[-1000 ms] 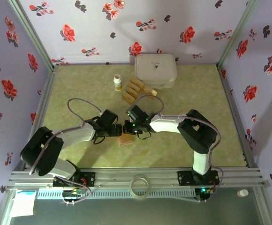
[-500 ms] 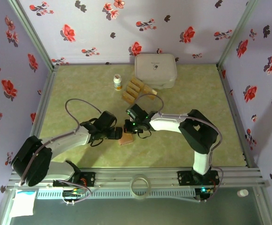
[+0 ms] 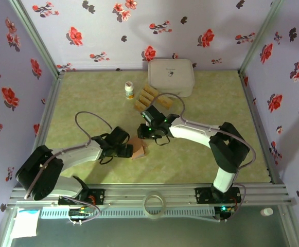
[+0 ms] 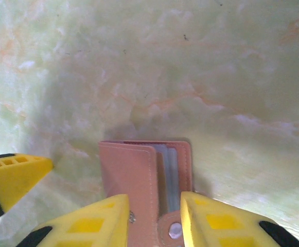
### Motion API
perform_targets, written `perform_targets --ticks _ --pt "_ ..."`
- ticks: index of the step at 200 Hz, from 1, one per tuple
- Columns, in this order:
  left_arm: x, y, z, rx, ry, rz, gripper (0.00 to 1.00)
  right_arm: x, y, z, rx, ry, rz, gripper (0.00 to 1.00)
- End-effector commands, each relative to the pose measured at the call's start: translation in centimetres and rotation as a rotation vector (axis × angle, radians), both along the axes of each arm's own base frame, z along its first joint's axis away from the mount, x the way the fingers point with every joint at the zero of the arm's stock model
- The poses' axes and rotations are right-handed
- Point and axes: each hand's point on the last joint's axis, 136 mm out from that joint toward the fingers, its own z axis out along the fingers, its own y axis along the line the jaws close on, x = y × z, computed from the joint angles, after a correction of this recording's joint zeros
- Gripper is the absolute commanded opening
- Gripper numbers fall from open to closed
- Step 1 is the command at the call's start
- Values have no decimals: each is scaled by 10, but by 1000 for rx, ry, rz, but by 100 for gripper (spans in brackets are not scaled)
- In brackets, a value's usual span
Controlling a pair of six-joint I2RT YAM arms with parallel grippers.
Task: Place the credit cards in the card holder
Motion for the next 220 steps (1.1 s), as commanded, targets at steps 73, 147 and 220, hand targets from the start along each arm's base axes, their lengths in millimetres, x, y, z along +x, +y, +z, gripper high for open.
perform_targets --ticks 73,147,220 --pt "8 -2 29 45 -33 -10 92 -15 -14 5 -175 -62 95 32" --pt "44 19 56 58 -68 75 95 -46 16 14 -70 -65 150 0" --pt "56 6 58 -39 -69 -4 98 -57 13 -48 -122 8 153 0"
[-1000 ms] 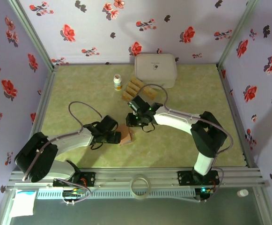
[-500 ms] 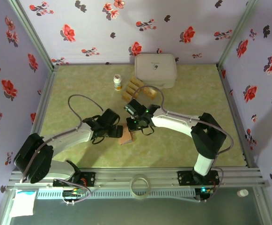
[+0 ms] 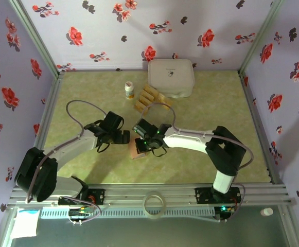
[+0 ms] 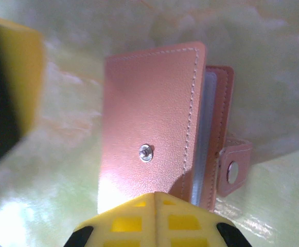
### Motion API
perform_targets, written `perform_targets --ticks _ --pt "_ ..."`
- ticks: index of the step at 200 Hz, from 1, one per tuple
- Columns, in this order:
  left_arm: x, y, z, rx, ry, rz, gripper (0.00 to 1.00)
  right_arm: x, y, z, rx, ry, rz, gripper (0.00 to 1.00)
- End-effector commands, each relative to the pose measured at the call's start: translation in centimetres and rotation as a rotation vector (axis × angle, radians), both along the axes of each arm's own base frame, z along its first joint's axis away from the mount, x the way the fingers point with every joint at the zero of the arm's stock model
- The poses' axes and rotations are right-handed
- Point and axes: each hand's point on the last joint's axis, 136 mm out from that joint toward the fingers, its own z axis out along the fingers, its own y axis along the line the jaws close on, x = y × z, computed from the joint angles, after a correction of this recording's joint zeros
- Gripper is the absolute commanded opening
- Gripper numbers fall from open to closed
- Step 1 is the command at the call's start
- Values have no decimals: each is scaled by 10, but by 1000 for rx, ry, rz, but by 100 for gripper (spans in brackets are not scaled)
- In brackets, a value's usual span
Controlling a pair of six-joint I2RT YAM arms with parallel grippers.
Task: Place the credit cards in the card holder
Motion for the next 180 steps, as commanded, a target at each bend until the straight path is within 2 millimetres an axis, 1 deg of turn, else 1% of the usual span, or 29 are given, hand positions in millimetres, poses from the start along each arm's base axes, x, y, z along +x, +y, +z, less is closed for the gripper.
perform_targets --ticks 1,23,71,129,149,166,180 --pt "6 -11 3 -31 -5 -67 98 0 1 -16 -4 17 -13 0" --pt "6 -15 -1 -34 11 -89 98 0 2 -21 -11 20 -12 0" --pt "7 -18 -18 -25 48 -91 98 -1 0 -26 -14 28 -14 0" --pt "14 -24 -34 -7 71 -106 98 -2 -1 -27 -16 33 -15 0" --pt "14 -20 -41 19 84 -97 98 -1 -1 -26 -14 34 -18 0" --pt "12 -15 -47 48 94 -80 97 1 0 -19 -3 28 -19 0" --pt "11 -9 -52 73 105 -66 96 7 0 -1 28 9 -29 0"
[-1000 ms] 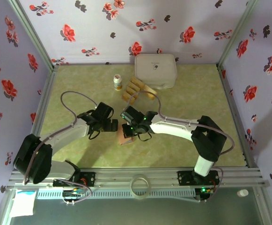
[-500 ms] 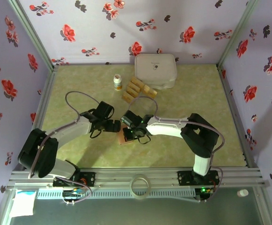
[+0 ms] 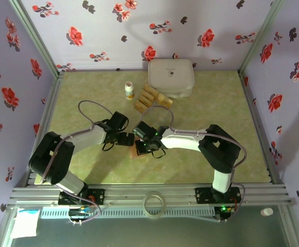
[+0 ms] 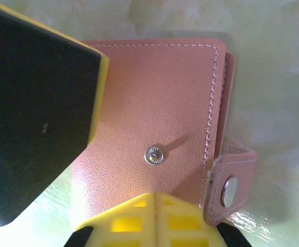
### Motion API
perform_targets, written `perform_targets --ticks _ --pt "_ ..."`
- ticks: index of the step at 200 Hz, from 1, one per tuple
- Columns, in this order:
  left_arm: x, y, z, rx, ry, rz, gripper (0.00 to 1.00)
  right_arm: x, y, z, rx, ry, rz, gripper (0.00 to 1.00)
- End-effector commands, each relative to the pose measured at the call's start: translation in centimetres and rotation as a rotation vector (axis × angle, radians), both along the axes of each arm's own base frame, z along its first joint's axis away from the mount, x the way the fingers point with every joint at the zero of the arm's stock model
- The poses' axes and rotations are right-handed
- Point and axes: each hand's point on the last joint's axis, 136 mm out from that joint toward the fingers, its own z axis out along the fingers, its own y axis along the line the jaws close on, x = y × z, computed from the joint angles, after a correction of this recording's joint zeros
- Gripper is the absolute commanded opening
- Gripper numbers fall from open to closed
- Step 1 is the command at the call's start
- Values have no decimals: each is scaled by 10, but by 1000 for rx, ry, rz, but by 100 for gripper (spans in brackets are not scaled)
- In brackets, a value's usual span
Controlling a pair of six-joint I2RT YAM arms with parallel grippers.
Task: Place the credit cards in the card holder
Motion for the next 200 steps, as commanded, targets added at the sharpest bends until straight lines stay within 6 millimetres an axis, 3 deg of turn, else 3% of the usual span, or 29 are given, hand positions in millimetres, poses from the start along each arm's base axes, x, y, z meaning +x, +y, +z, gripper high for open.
perform_targets --ticks 1,23,49,87,200 --pt "5 8 -4 54 -7 11 96 6 -2 20 34 -8 -23 0" --pt "1 12 -12 72 7 17 95 20 -8 53 76 -58 -51 5" --pt "-1 13 -15 94 3 15 94 36 -26 69 51 -92 -87 19" --pt "-1 11 -16 117 -6 2 94 48 -42 60 -53 -86 -91 31" --pt "-4 8 -25 125 8 -8 94 45 -24 40 -97 -56 -8 31"
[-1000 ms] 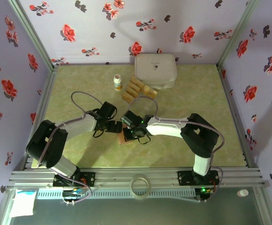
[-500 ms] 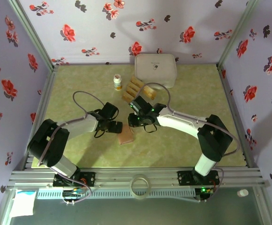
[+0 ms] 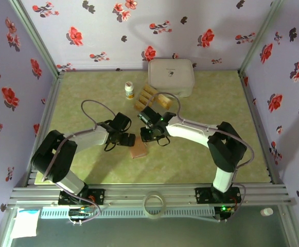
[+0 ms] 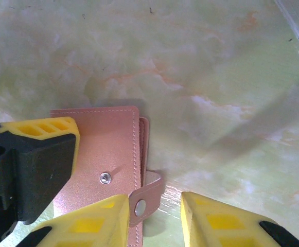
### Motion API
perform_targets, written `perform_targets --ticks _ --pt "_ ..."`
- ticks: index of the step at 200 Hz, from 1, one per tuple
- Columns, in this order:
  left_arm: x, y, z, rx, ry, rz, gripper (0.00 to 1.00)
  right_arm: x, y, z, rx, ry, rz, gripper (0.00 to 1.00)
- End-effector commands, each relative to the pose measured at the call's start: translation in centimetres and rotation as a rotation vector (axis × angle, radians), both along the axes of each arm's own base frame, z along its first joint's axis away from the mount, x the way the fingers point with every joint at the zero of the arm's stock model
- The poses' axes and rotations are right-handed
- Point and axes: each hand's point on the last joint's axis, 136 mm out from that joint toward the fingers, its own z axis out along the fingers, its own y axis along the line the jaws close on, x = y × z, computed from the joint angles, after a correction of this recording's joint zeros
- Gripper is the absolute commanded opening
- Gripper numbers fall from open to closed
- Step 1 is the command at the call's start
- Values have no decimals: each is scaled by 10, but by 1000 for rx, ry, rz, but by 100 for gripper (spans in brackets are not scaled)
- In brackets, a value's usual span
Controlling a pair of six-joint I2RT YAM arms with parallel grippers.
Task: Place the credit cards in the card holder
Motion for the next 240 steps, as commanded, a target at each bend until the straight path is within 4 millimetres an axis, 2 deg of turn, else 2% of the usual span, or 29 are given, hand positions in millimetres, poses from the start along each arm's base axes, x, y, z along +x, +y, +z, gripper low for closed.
perform_targets --ticks 1,55,74,107,123,137,184,207,240 --pt "-6 14 -21 93 33 13 94 -1 6 -3 -23 -2 35 31" --pt "-7 14 -23 94 35 11 94 -3 10 -10 -38 9 51 29" --pt "-7 14 -23 94 36 13 94 -6 8 -15 -52 16 54 24" --pt "-8 14 -24 94 36 11 94 -7 4 -18 -59 18 50 10" --pt "-8 14 -24 94 36 11 93 -7 4 -18 -58 19 48 8" --pt "-8 14 -24 94 37 11 93 -8 4 -18 -57 20 50 0" --pt "-8 13 -24 92 34 10 93 -10 9 -10 -7 24 42 0" --pt "-8 13 -22 89 32 9 93 -11 17 -4 54 35 27 0" --pt "-9 13 -23 90 32 6 93 -12 35 -8 133 80 8 0"
